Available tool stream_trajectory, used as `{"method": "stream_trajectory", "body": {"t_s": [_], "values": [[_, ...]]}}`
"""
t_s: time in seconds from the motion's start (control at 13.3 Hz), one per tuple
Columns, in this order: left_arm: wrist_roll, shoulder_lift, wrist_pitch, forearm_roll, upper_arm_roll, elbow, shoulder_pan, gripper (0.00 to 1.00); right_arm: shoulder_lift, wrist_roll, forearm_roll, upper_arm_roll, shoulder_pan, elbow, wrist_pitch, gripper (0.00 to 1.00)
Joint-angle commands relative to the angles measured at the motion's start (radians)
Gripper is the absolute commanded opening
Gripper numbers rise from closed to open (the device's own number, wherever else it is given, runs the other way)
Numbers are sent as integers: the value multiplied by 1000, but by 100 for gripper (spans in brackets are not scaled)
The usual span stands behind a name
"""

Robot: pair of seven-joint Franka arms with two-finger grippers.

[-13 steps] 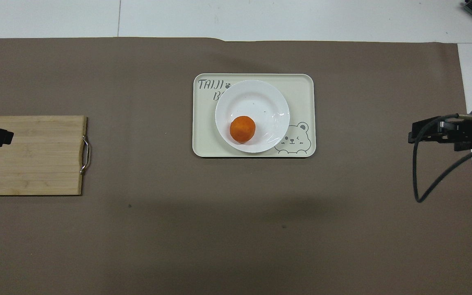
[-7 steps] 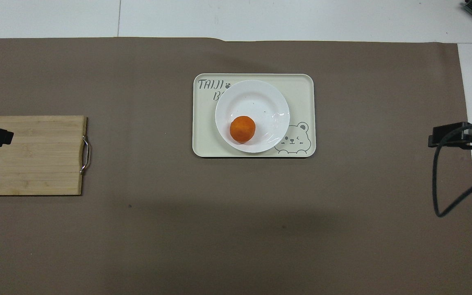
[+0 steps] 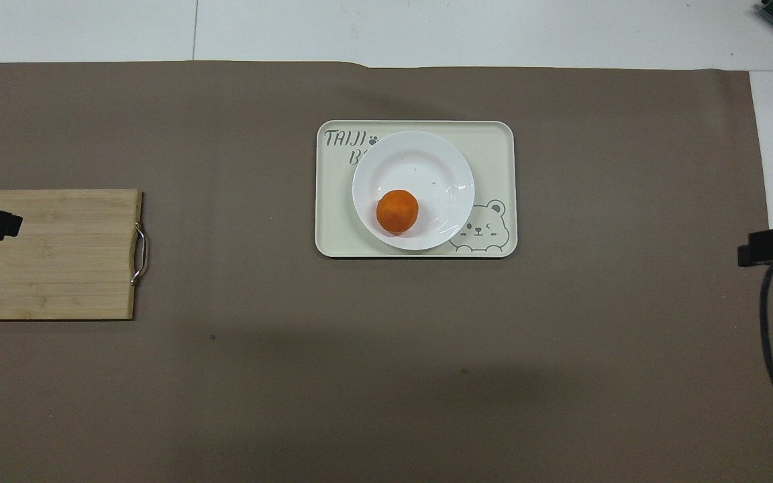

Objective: Place orange and plate with both arms

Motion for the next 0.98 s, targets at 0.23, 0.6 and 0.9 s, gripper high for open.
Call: {"method": "stream_trajectory", "body": {"t_s": [0.23, 0.6, 0.9], "values": [[7, 4, -21, 7, -9, 20, 13, 100, -11, -42, -2, 4, -14, -28, 19, 100], [7, 2, -21, 7, -10, 20, 13, 100, -9, 17, 24, 0, -17, -26, 5, 100], [13, 1, -64, 10, -15, 23, 8, 100, -12, -11, 20, 1, -16, -29, 1, 100]]}}
